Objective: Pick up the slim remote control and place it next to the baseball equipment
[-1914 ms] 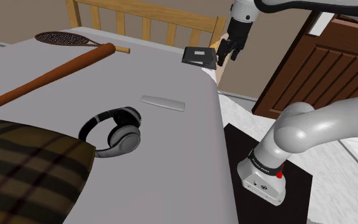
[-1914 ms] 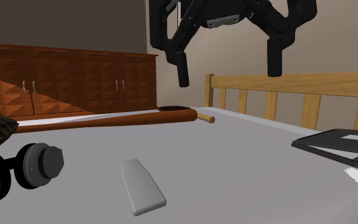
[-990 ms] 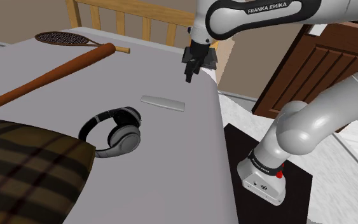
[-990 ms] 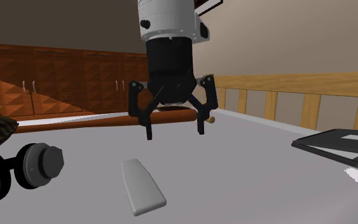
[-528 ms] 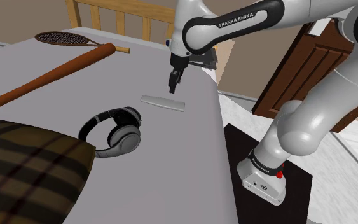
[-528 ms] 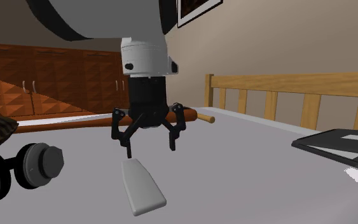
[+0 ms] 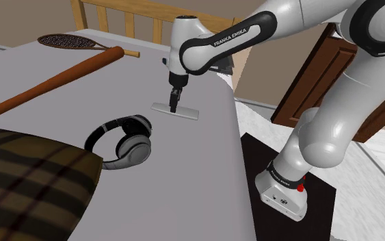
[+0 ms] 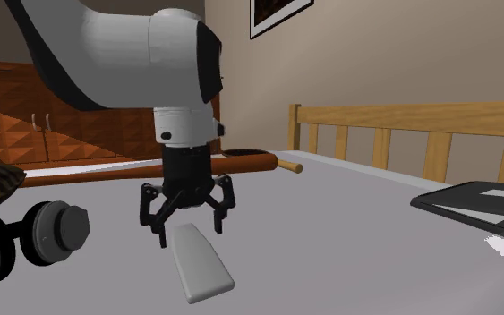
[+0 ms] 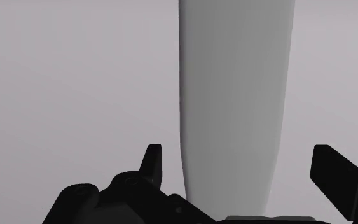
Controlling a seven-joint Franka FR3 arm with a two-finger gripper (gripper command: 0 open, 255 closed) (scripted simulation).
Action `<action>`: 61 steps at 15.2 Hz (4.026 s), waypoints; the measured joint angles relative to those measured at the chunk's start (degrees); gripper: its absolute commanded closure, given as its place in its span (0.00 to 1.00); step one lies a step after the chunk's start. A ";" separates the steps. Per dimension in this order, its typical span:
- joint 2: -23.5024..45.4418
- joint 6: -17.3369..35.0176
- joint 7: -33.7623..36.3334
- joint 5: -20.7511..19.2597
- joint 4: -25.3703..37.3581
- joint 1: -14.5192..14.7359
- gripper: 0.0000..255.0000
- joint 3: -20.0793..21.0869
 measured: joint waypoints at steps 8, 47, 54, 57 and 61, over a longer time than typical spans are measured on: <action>1.93 3.56 -0.06 -0.15 -1.62 -0.04 0.00 -0.04; -5.87 -14.55 -0.73 0.45 8.73 -0.10 1.00 -0.16; -0.75 -18.33 -3.08 0.16 17.62 -1.26 1.00 -1.46; 5.23 -19.93 -5.04 0.06 25.19 -2.28 1.00 -2.45; 13.03 -22.49 -7.73 0.22 35.58 -3.77 1.00 -3.57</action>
